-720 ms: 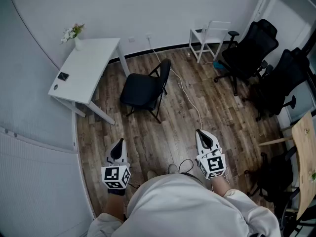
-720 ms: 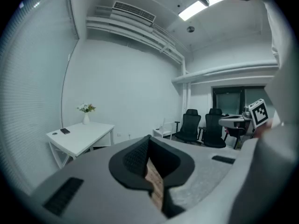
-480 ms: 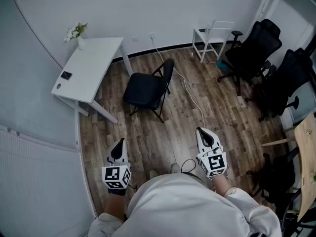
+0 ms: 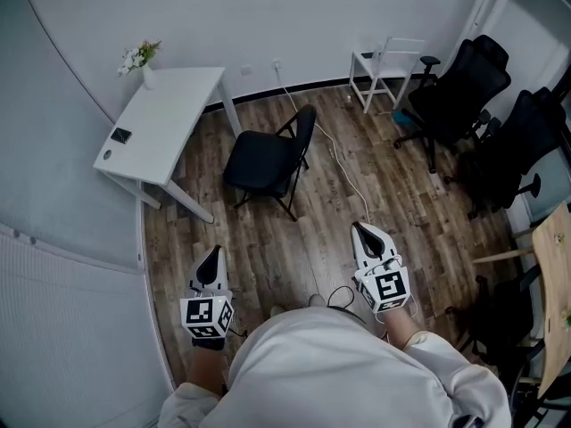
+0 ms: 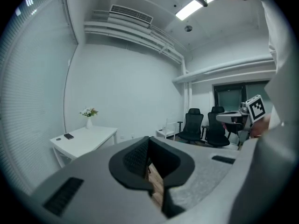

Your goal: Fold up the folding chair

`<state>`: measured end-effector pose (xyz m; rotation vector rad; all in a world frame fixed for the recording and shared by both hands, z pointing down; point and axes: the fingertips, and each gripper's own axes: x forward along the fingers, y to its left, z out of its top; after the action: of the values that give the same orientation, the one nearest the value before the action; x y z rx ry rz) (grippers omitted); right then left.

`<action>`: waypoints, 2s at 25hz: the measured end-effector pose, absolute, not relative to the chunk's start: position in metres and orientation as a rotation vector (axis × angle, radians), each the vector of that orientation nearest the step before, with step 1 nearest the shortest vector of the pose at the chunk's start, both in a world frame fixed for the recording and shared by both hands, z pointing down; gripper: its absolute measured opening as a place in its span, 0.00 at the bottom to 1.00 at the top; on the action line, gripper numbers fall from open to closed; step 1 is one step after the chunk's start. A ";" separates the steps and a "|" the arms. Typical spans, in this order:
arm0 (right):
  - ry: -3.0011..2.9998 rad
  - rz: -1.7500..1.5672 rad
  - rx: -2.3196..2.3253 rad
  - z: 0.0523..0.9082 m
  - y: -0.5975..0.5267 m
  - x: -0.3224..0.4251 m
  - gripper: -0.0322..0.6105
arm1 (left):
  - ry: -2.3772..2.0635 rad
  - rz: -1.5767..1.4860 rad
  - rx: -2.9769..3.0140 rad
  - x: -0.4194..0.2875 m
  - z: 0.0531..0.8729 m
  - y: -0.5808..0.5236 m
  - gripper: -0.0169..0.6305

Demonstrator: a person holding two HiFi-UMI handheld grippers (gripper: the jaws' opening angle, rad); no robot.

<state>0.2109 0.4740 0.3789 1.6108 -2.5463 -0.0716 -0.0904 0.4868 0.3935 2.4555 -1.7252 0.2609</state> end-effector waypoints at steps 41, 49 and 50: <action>-2.741 -0.039 1.439 0.387 0.393 0.242 0.63 | -1.939 0.301 2.222 -0.086 0.420 0.462 0.56; -2.709 -0.055 1.436 0.395 0.337 0.199 0.63 | -1.899 0.304 2.212 -0.126 0.446 0.403 0.56; -2.697 -0.059 1.443 0.396 0.329 0.193 0.63 | -1.886 0.304 2.219 -0.133 0.449 0.392 0.56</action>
<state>0.1926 0.3290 0.3965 1.4430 -2.6971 -0.0593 -0.1329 0.3916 0.4487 2.2188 -1.8857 0.3036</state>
